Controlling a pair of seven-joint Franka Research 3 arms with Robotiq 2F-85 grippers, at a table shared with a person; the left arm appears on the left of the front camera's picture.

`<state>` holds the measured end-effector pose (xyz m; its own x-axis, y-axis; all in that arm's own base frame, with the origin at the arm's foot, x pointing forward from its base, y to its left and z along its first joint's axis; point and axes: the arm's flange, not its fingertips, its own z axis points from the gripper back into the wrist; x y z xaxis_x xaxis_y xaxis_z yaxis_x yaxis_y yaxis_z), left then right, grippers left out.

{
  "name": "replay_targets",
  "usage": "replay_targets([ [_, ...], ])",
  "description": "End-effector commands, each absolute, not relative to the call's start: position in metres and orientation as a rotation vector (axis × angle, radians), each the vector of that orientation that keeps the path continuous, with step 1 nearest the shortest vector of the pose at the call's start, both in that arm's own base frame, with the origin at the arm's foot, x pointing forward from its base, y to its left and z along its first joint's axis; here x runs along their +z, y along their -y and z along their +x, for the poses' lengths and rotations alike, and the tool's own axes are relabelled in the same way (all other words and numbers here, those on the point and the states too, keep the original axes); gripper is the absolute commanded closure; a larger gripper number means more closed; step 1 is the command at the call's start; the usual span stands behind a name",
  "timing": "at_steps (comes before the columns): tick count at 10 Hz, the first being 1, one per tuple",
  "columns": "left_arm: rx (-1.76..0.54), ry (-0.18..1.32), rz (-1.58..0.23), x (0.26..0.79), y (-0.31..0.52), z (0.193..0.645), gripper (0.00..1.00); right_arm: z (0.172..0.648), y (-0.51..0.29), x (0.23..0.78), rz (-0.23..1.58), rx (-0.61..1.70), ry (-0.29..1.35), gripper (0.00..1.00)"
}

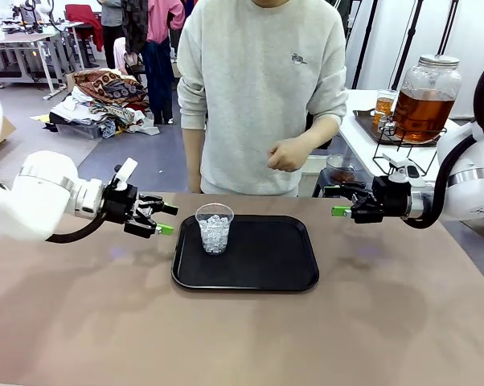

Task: Pour the drink into the iced cup.
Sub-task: Pick up the iced cup indicated by the human and present it to them.

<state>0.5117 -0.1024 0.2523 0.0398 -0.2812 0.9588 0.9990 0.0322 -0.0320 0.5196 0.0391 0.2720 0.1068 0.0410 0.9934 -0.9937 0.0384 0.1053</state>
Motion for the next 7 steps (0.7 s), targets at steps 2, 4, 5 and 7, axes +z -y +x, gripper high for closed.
replay_targets([
  [2, -1.290, 1.015, -0.980, 0.244, 0.117, 0.509, 0.00, 0.520, -0.039, 0.274, 1.199, 1.127, 1.117, 0.00],
  [4, -1.302, 1.024, -1.003, 0.236, 0.122, 0.507, 0.00, 0.520, -0.039, 0.274, 1.199, 1.127, 1.117, 0.00],
  [5, -1.301, 1.027, -1.008, 0.232, 0.125, 0.506, 0.00, 0.520, -0.039, 0.274, 1.199, 1.127, 1.117, 0.00],
  [7, -1.290, 1.039, -1.008, 0.225, 0.131, 0.506, 0.00, 0.520, -0.039, 0.274, 1.199, 1.127, 1.117, 0.00],
])
